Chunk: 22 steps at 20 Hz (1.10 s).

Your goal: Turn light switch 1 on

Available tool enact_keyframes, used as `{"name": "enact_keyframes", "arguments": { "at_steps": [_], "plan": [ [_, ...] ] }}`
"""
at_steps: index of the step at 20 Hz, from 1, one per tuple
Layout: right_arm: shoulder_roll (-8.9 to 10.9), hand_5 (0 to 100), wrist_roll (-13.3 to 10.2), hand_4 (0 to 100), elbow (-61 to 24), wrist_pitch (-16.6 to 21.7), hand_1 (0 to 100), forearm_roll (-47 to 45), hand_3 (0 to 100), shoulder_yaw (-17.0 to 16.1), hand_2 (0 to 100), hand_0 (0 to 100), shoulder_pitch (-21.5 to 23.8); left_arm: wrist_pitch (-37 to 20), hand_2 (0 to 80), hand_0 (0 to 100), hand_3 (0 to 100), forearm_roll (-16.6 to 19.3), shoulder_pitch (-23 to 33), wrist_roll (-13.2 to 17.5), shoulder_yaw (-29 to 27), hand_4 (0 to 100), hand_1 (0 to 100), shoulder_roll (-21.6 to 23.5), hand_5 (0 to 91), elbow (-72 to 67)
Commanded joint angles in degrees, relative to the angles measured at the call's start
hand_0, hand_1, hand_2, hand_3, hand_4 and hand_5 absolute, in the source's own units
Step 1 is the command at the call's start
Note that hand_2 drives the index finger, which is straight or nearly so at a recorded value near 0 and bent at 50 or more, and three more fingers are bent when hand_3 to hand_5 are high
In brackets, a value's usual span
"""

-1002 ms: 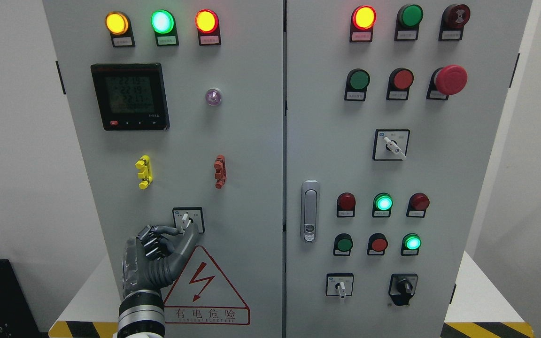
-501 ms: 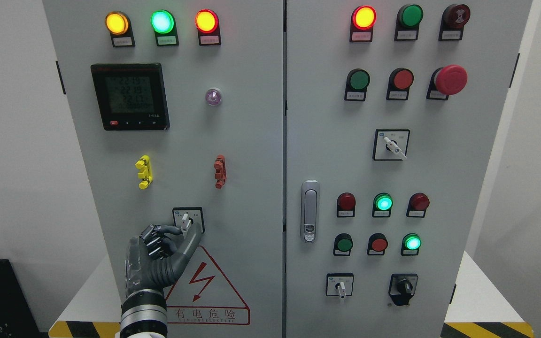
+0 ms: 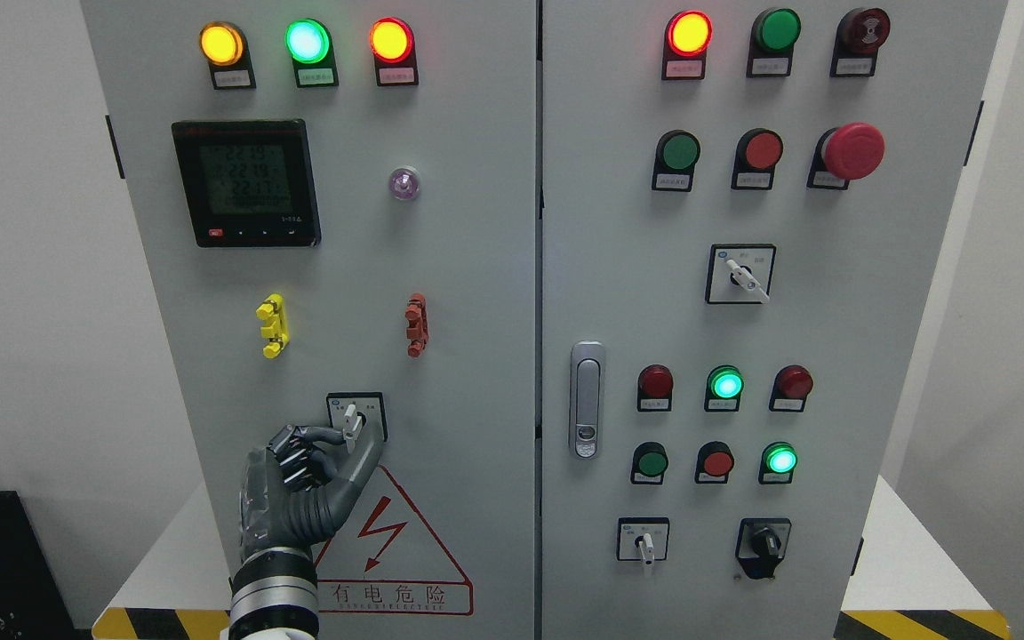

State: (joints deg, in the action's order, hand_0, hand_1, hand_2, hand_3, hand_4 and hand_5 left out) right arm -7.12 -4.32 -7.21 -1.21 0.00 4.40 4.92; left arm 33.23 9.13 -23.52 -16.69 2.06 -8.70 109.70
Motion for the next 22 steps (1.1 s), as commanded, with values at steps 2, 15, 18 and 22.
{"name": "enact_keyframes", "arguments": {
  "at_steps": [2,15,18,22],
  "plan": [
    [0.0,0,0.0,0,0.0,0.0,0,-1.4,0,0.0,0,0,0.0,0.1,60.8,10,95,0.0,-0.3,0.0,0.1,96,73,0.0,85.6,0.0],
    [0.0,0,0.0,0,0.0,0.0,0,-1.4,0,0.0,0,0,0.0,0.3,61.3,12,95,0.1,-0.5,0.0,0.1,95,71,0.0,85.7,0.0],
    [0.0,0,0.0,0,0.0,0.0,0,-1.4,0,0.0,0,0,0.0,1.3,61.4,14,95,0.0,-0.5,0.0,0.1,95,71,0.0,85.7,0.0],
    [0.0,0,0.0,0,0.0,0.1,0,-1.4,0,0.0,0,0,0.0,1.4,61.6,17,96,0.0,-0.5,0.0,0.1,95,71,0.0,85.8,0.0]
  ]
}}
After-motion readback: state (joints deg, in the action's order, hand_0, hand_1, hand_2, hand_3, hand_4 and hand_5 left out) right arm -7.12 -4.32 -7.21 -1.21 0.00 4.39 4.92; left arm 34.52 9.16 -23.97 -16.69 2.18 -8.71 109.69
